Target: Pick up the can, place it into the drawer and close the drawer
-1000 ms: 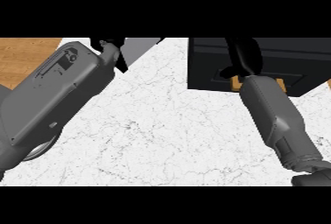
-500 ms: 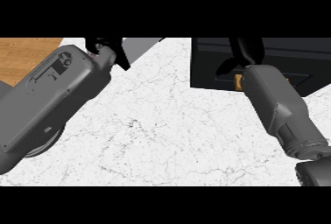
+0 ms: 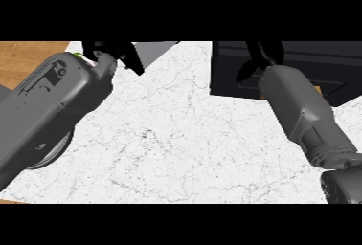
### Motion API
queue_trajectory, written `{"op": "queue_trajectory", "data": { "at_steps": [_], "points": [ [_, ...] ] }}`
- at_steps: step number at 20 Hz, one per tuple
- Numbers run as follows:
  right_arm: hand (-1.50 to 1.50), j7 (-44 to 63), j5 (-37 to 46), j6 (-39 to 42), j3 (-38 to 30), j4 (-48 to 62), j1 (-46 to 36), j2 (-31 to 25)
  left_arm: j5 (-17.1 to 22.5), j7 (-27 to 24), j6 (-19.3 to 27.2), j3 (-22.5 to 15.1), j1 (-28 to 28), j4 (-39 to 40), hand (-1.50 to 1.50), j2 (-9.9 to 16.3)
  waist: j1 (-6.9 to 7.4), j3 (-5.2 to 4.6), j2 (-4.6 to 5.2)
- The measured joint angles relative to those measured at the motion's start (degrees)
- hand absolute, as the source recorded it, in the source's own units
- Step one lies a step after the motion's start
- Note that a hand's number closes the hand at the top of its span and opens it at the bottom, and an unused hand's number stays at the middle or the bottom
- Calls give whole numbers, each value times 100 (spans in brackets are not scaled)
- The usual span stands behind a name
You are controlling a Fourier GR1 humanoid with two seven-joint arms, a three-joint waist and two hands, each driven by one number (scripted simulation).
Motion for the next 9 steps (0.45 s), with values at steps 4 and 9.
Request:
{"op": "queue_trajectory", "data": {
  "at_steps": [4, 9],
  "points": [
    [-150, -481, -653, 370, -624, 1, -64, 36, -5, 82, 19, 14, 14, -92, -150, 49, -48, 2, -2],
    [-150, -889, -1421, 852, -1333, -30, -189, 49, -63, 104, 74, -6, 112, -193, -150, 51, -79, -6, -40]
  ]
}}
